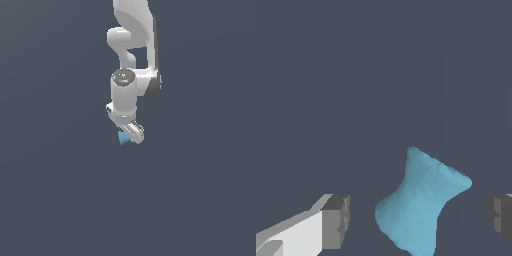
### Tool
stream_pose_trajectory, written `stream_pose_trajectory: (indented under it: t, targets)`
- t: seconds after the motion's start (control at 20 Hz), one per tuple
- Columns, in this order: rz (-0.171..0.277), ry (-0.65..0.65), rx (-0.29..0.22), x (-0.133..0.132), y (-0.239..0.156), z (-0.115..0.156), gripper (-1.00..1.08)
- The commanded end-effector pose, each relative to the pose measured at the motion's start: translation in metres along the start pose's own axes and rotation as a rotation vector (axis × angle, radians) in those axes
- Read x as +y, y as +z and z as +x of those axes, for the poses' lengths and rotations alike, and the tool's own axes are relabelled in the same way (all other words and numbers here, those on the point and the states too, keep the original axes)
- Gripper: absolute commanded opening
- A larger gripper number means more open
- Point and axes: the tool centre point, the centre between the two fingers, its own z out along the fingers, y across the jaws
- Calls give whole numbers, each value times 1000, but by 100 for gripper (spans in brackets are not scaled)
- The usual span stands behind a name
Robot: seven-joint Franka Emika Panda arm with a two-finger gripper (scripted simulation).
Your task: Pick up the object and move it to a goal position.
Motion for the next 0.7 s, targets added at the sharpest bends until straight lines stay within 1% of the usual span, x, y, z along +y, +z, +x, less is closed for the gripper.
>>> stream_pose_trajectory:
  t: [0.0,0.4,0.65]
  targets:
    - [0,69,0,3,4,-5,100]
    - [0,282,-1,12,15,-19,100]
    - [-1,389,-1,17,21,-26,100]
